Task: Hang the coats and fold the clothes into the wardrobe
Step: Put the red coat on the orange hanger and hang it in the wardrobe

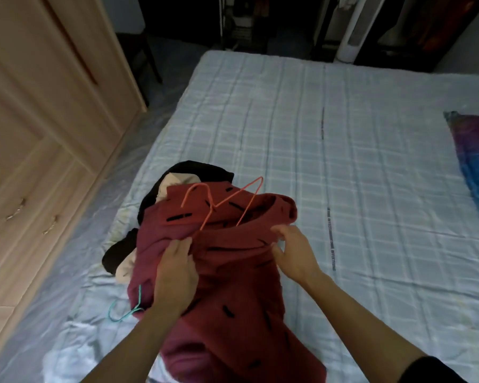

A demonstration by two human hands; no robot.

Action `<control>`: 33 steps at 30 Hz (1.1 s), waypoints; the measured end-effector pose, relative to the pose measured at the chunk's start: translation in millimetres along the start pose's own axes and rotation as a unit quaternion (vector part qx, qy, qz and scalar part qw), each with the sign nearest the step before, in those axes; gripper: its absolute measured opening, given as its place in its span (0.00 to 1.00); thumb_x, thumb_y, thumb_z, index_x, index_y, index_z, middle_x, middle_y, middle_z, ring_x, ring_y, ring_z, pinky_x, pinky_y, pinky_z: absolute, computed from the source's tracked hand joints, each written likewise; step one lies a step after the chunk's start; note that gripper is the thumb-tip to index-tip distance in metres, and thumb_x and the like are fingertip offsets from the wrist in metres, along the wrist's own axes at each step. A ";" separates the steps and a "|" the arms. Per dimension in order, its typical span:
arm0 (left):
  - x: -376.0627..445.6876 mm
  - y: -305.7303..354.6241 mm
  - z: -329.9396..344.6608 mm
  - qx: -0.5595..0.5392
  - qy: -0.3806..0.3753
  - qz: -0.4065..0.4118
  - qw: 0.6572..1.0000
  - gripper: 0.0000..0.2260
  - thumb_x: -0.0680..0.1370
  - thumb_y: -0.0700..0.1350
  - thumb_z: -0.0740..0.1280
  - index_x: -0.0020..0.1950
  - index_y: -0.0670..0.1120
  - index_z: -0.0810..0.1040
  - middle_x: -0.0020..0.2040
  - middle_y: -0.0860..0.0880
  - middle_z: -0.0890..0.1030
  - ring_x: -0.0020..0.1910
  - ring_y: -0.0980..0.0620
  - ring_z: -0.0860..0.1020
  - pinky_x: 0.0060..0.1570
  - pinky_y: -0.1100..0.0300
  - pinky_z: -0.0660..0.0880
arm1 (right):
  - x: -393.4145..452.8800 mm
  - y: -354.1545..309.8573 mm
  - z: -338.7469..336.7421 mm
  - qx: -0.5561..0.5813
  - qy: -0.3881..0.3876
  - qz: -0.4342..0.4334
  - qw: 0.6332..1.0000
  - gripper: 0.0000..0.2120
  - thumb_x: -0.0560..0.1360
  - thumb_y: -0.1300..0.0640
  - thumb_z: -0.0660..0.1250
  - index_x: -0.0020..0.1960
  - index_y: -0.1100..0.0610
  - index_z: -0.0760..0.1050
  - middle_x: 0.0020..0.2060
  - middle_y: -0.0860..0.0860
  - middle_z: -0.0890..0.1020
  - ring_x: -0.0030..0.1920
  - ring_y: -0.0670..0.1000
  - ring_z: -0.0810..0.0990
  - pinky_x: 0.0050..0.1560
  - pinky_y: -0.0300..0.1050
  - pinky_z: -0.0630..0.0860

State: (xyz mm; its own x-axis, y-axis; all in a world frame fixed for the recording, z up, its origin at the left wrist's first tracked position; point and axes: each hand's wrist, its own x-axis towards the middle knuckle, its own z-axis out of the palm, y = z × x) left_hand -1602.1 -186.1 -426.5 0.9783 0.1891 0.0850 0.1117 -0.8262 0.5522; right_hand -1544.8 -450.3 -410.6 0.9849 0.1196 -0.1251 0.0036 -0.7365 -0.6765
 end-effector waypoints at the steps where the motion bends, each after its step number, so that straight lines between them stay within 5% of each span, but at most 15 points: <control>1: 4.4 -5.4 -8.9 0.011 0.006 -0.001 1.000 0.19 0.75 0.40 0.58 0.61 0.33 0.78 0.55 0.34 0.80 0.54 0.33 0.80 0.59 0.52 0.68 | 6.0 -2.2 1.9 -0.007 -0.004 -0.004 1.000 0.20 0.75 0.63 0.68 0.67 0.58 0.74 0.59 0.56 0.77 0.58 0.54 0.77 0.61 0.43 0.72; 8: 26.9 -41.8 -81.5 0.058 0.061 0.014 0.996 0.19 0.73 0.36 0.59 0.62 0.35 0.78 0.52 0.37 0.79 0.47 0.35 0.79 0.48 0.44 0.78 | 40.1 -22.6 17.9 -0.019 -0.005 -0.006 1.000 0.25 0.75 0.62 0.69 0.71 0.59 0.70 0.65 0.60 0.72 0.65 0.58 0.72 0.66 0.48 0.68; 13: 38.0 -82.5 -112.7 0.095 0.062 0.019 0.993 0.19 0.75 0.38 0.58 0.62 0.36 0.78 0.52 0.38 0.79 0.48 0.35 0.79 0.49 0.44 0.77 | 60.8 -44.6 35.8 -0.039 -0.016 -0.007 0.999 0.29 0.74 0.60 0.71 0.73 0.56 0.68 0.68 0.59 0.70 0.66 0.58 0.71 0.68 0.51 0.69; 20: 69.5 -138.4 -138.6 0.121 0.055 0.018 0.991 0.19 0.75 0.39 0.56 0.63 0.37 0.77 0.52 0.41 0.78 0.48 0.37 0.76 0.46 0.45 0.76 | 83.8 -75.0 61.2 -0.079 0.071 -0.068 0.992 0.37 0.69 0.54 0.76 0.75 0.55 0.65 0.72 0.58 0.67 0.71 0.59 0.66 0.72 0.58 0.66; 23: 79.0 -147.4 -137.7 0.111 0.059 0.021 0.992 0.18 0.75 0.38 0.57 0.62 0.38 0.77 0.52 0.41 0.79 0.48 0.39 0.76 0.45 0.46 0.75 | 111.9 -84.3 62.9 -0.154 0.012 -0.135 0.979 0.44 0.68 0.46 0.76 0.78 0.53 0.60 0.77 0.56 0.62 0.77 0.58 0.59 0.76 0.56 0.57; 27: 80.9 -156.9 -132.7 0.096 0.059 0.024 0.993 0.18 0.77 0.41 0.55 0.61 0.38 0.78 0.52 0.41 0.79 0.49 0.38 0.78 0.46 0.45 0.77 | 151.0 -101.0 68.6 -0.305 -0.165 -0.184 0.920 0.44 0.70 0.42 0.73 0.79 0.53 0.57 0.76 0.54 0.63 0.78 0.57 0.58 0.79 0.57 0.46; 33: 85.2 -168.0 -132.8 0.084 0.055 0.022 0.995 0.19 0.78 0.43 0.53 0.63 0.39 0.77 0.54 0.41 0.80 0.51 0.40 0.77 0.47 0.45 0.77 | 168.2 -112.9 75.0 -0.402 -0.183 -0.155 0.884 0.29 0.73 0.44 0.70 0.70 0.52 0.68 0.62 0.54 0.75 0.61 0.56 0.75 0.64 0.52 0.68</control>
State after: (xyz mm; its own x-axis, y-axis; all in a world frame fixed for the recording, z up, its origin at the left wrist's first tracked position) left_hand -1560.7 39.3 -401.9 0.9590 0.1998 0.2008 0.1060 -0.9105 0.3996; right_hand -1392.5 -297.1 -409.7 0.7931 0.4982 -0.3504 0.5308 -0.8475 -0.0036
